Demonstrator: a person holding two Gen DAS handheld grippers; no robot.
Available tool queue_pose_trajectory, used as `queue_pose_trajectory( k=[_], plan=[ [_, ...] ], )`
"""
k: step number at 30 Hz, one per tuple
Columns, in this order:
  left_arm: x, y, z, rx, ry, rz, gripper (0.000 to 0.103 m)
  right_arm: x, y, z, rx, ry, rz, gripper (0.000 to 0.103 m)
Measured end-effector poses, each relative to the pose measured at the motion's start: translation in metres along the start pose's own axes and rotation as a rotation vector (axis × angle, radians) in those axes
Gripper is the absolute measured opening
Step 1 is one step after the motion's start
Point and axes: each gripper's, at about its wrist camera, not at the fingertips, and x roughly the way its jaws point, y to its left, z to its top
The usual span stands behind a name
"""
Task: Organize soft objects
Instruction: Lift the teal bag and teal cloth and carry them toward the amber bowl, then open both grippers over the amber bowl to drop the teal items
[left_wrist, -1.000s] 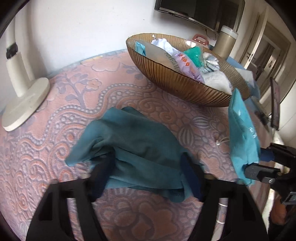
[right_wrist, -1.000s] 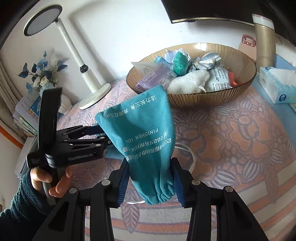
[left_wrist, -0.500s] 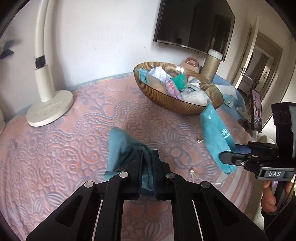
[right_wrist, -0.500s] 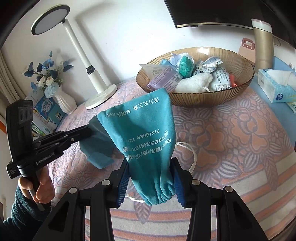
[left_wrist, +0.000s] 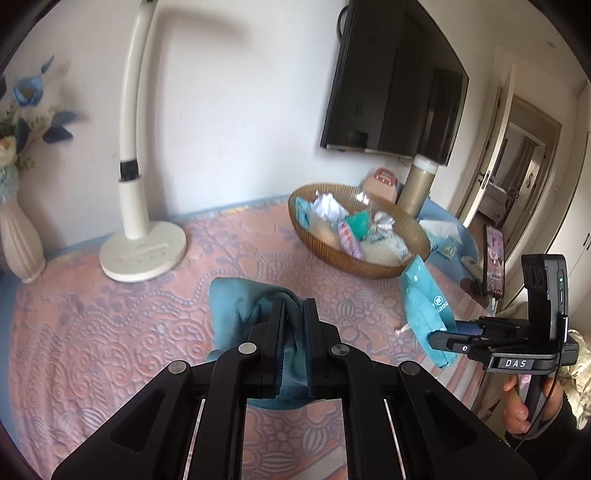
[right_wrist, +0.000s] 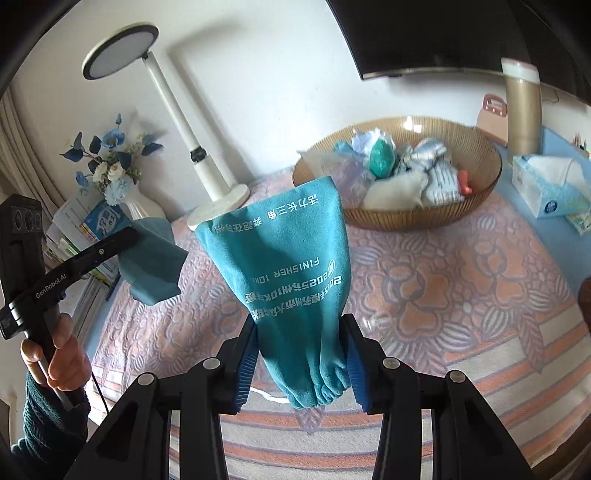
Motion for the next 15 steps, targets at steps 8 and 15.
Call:
queue_pose_trajectory(
  k=[8,15],
  plan=[
    [-0.003,-0.036,0.058,0.078,-0.095,-0.039,0.006,-0.060,0.016,0.072,-0.052,-0.194,-0.074,0.042],
    [0.054,-0.071,0.125,0.099,-0.132,-0.100,0.006,-0.058,-0.004,0.150,-0.023,-0.272,-0.178,0.042]
  ],
)
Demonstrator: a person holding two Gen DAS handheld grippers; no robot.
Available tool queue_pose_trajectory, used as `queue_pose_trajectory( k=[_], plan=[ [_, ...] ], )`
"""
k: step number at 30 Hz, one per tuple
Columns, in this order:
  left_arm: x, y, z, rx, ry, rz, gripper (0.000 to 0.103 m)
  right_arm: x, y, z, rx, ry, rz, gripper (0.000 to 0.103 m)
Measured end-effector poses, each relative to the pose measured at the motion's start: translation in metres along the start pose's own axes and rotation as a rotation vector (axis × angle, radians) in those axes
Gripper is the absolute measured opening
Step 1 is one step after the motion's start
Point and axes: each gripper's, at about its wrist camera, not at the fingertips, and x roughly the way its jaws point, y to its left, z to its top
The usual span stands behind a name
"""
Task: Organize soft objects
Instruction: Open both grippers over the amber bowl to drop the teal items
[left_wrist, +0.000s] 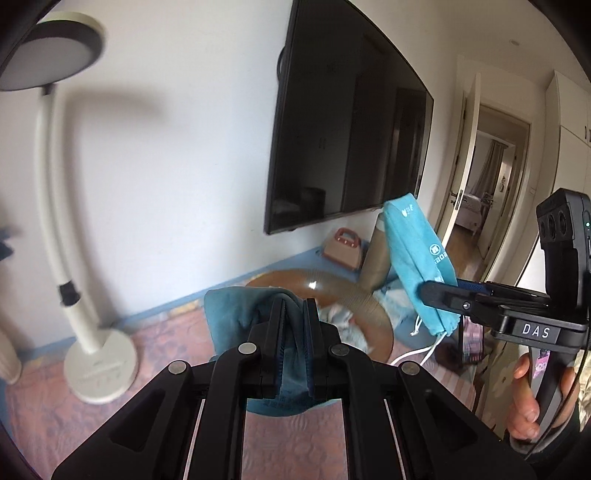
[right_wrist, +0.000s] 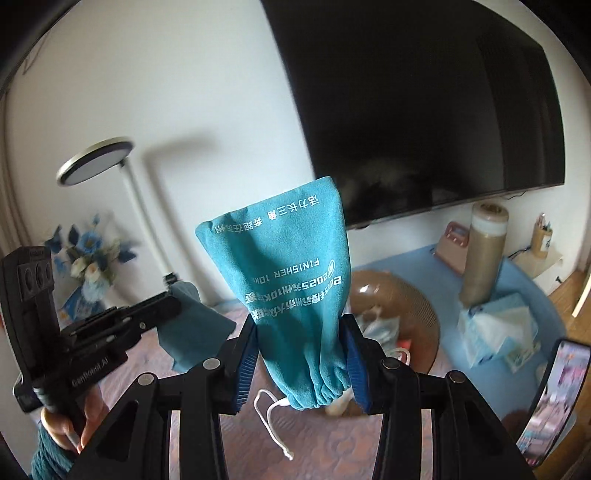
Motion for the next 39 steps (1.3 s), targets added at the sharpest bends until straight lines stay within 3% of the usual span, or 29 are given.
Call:
queue_pose_trajectory(
  k=[5,9,11,13,14,19,24,26,29,33,34,39],
  plan=[
    [0.069,-0.003,0.018,-0.008,0.019,-0.038,0.006,0.052,-0.024,0.024,0.001,0.021,-0.090,0.042],
    [0.121,-0.002,0.017,-0.007,0.058,-0.068,0.010,0.095,-0.041,0.028,-0.003,0.107,-0.085,0.045],
    [0.139,0.002,0.013,-0.026,0.087,-0.082,0.038,0.106,-0.046,0.028,-0.009,0.117,-0.110,0.064],
    [0.149,0.007,0.007,-0.043,0.110,-0.064,0.053,0.106,-0.049,0.026,-0.011,0.104,-0.125,0.068],
    [0.148,0.009,0.003,-0.042,0.109,-0.051,0.055,0.106,-0.051,0.023,-0.011,0.101,-0.125,0.068],
    [0.115,0.018,-0.002,-0.039,0.105,0.008,0.056,0.089,-0.049,0.013,0.016,0.110,-0.086,0.068],
    [0.041,0.035,-0.001,-0.054,0.051,0.092,0.064,0.050,-0.011,0.002,-0.020,0.083,-0.029,0.068],
    [0.002,0.041,-0.002,-0.055,0.021,0.142,0.070,0.037,0.011,-0.006,-0.043,0.072,0.007,0.072],
    [-0.051,0.048,-0.010,-0.050,0.017,0.277,0.075,0.021,0.046,-0.020,-0.073,0.061,0.080,0.080],
    [-0.105,0.058,-0.044,-0.081,0.027,0.350,0.077,0.016,0.091,-0.053,-0.122,0.058,0.157,0.086],
    [-0.111,0.060,-0.055,-0.097,0.030,0.360,0.082,0.020,0.101,-0.065,-0.133,0.064,0.164,0.088],
    [-0.112,0.068,-0.123,-0.137,0.073,0.432,0.083,0.055,0.132,-0.116,-0.188,0.149,0.161,0.088]
  ],
)
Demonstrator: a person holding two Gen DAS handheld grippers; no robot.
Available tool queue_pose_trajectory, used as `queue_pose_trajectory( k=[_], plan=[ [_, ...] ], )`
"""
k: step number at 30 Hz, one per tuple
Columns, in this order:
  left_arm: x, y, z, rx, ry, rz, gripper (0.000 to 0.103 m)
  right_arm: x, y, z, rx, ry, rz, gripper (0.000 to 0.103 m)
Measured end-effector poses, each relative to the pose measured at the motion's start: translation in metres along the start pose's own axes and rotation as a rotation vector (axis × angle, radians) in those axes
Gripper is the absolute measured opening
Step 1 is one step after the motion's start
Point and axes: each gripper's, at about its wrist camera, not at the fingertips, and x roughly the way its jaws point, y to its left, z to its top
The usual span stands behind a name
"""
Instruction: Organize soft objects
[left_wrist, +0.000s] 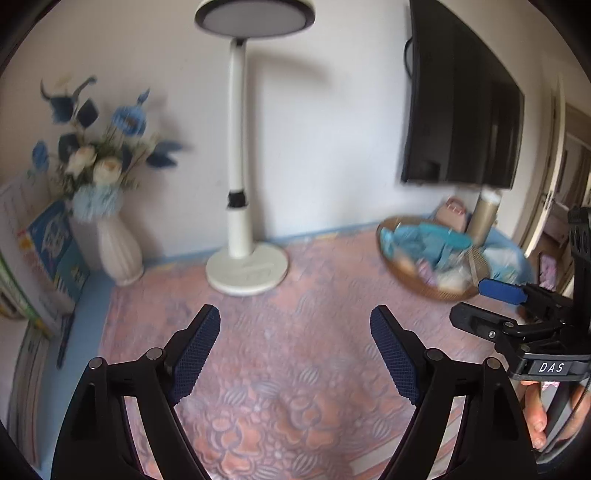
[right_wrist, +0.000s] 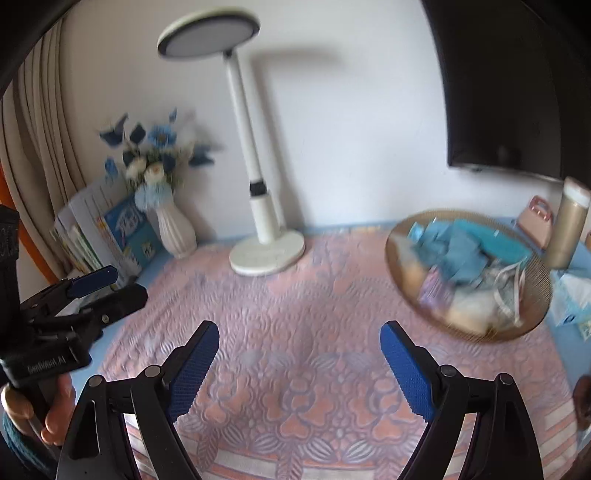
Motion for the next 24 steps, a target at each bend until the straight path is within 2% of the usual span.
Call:
queue_pose_trajectory(
  k=[4,8,14,16,19,21,24],
  plan=[
    [0.029,0.003,-0.031,-0.028,0.034,0.021,0.083,0.029,0.009,-0.018,-0.071,0.025,-0.049,0.088],
    [0.065,0.004,-0.049,-0.050,0.067,0.071,0.083,0.054,-0.002,-0.022,-0.078,0.049,-0.075,0.088],
    [0.108,0.011,-0.070,-0.107,0.152,0.069,0.083,0.087,-0.019,-0.029,-0.078,0.071,-0.117,0.088],
    [0.117,0.016,-0.075,-0.137,0.183,0.073,0.083,0.097,-0.026,-0.037,-0.060,0.085,-0.100,0.088],
    [0.120,0.020,-0.079,-0.163,0.191,0.097,0.083,0.113,-0.039,-0.044,-0.013,0.162,-0.089,0.088],
    [0.121,0.021,-0.080,-0.169,0.191,0.130,0.083,0.110,-0.045,-0.042,0.013,0.140,-0.070,0.088],
    [0.120,0.017,-0.081,-0.153,0.176,0.185,0.084,0.113,-0.050,-0.043,0.037,0.157,-0.058,0.089]
  ],
)
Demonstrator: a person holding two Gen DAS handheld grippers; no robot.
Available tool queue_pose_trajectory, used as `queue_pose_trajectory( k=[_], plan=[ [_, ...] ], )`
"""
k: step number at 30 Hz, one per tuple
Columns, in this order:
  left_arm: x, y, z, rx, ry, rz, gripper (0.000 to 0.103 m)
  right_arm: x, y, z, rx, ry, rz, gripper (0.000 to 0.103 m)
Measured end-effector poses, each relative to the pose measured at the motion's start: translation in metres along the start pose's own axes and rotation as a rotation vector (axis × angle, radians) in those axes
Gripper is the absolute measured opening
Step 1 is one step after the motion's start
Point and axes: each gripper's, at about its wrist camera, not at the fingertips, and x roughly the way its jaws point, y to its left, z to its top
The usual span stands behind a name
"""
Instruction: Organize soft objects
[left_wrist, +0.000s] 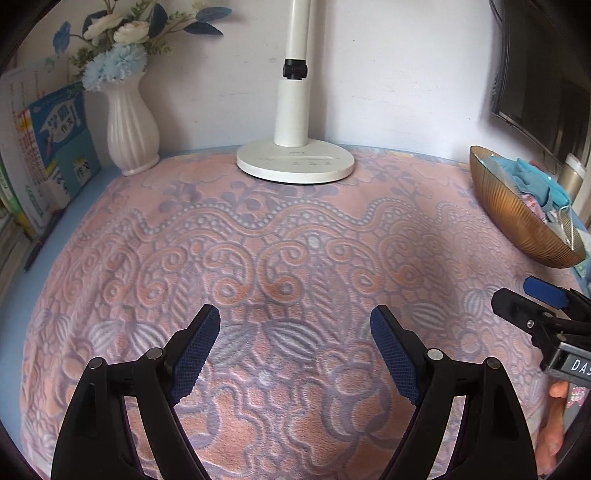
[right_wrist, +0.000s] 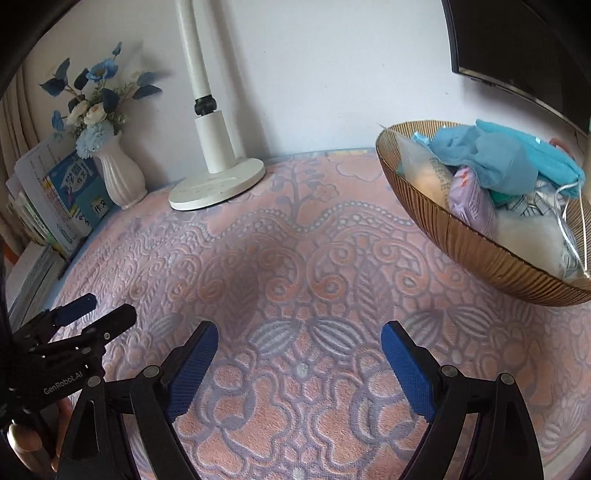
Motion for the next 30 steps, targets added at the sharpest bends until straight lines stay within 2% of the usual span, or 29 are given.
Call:
queue_pose_trajectory(
  k=[5,12,30],
  plan=[
    [-0.003,-0.001,0.000,0.004,-0.014,0.025,0.092,0.001,0.008,-0.001,-0.032,-0.001,-0.036,0.089],
    [0.000,0.008,0.000,-0.040,0.015,0.015,0.092,0.003,0.017,-0.002,-0.078,-0.006,-0.099,0.093],
    [-0.004,0.001,-0.002,0.002,0.004,0.034,0.092,0.009,0.020,-0.004,-0.093,0.027,-0.158,0.094]
  ],
)
